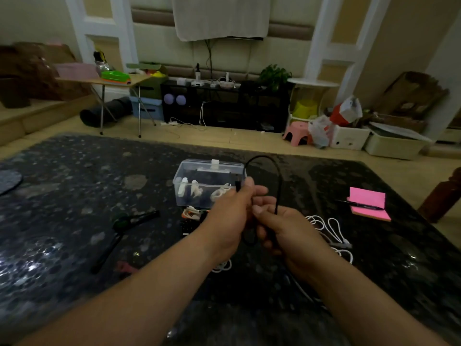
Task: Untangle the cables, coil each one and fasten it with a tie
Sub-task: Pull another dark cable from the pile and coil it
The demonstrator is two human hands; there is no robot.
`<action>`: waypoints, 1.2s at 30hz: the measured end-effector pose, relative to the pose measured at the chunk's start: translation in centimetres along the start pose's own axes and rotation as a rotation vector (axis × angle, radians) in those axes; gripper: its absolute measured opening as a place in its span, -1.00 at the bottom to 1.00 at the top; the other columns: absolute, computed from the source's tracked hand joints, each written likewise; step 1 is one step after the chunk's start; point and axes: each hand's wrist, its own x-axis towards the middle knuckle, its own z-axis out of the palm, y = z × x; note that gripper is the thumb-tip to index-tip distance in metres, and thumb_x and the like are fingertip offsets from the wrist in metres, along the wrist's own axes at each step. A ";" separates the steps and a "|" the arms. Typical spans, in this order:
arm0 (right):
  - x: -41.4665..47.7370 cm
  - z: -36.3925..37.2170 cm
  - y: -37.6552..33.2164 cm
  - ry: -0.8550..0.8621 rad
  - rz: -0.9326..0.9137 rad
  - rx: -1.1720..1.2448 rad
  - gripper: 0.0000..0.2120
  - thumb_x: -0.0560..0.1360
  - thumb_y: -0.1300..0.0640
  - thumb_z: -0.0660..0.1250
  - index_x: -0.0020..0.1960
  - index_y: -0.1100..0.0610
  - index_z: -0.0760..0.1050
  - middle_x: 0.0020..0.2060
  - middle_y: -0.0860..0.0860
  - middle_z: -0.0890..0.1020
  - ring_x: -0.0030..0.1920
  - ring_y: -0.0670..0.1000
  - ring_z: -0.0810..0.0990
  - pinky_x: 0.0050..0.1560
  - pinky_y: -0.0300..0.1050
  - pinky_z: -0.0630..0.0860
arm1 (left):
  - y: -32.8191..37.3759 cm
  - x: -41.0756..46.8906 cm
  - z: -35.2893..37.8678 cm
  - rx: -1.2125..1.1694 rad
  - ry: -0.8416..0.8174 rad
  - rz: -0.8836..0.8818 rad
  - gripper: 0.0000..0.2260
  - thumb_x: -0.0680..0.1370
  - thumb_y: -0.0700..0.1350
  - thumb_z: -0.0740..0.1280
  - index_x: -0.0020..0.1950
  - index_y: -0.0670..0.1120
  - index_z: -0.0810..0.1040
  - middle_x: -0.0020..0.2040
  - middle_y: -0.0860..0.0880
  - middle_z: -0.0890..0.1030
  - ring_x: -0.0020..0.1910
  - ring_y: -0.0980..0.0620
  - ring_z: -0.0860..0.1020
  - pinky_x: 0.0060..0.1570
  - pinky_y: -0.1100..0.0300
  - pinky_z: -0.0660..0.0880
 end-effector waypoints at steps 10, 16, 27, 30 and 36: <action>-0.4 1.1 0.9 -0.082 0.094 -0.246 -0.53 0.71 -0.24 0.14 -0.10 0.07 0.58 -0.52 -0.04 0.49 -0.56 -0.10 0.40 -0.52 -0.26 0.28 | 1.3 0.3 -1.1 -0.437 -0.016 -0.050 -0.58 0.77 0.12 0.09 -0.18 -0.09 0.38 0.15 -0.35 0.68 0.19 -0.31 0.69 0.14 -0.17 0.66; -1.0 0.9 0.5 -0.161 0.183 -0.259 -0.67 0.71 -0.05 0.11 0.02 0.12 0.54 -0.50 0.00 0.49 -0.56 -0.08 0.39 -0.52 -0.25 0.26 | 0.9 -0.8 0.1 0.070 -0.167 0.037 -0.85 0.69 -0.07 0.33 0.05 -0.15 0.54 -0.10 -0.18 0.68 -0.10 -0.13 0.67 0.03 -0.01 0.65; -1.8 -3.7 -0.8 -0.367 0.133 -0.476 -0.72 0.71 -0.03 0.28 0.01 0.17 0.59 -0.36 -0.01 0.56 -0.45 -0.09 0.44 -0.44 -0.24 0.36 | 2.7 2.7 -4.9 0.083 0.157 0.212 -0.77 0.75 0.00 0.22 -0.08 -0.01 0.39 -0.37 0.01 0.25 -0.48 0.09 0.20 -0.55 0.24 0.13; -1.6 -6.5 -1.7 -0.353 0.174 -0.607 -0.75 0.68 0.00 0.34 -0.04 0.14 0.64 -0.34 0.01 0.57 -0.41 -0.07 0.47 -0.36 -0.19 0.41 | 3.3 2.9 -6.2 0.339 0.180 0.299 -0.79 0.71 0.02 0.32 0.00 -0.07 0.42 -0.34 0.01 0.35 -0.43 0.07 0.29 -0.49 0.20 0.26; -1.1 -6.6 -2.6 -0.182 -0.033 -0.680 -0.64 0.63 -0.18 0.36 -0.04 0.09 0.72 -0.29 0.19 0.60 -0.29 0.02 0.48 -0.19 -0.01 0.41 | 0.9 0.7 -2.6 0.827 -0.196 0.231 -0.85 0.71 0.02 0.31 0.16 -0.05 0.51 0.01 -0.01 0.68 -0.06 0.13 0.66 -0.03 0.12 0.60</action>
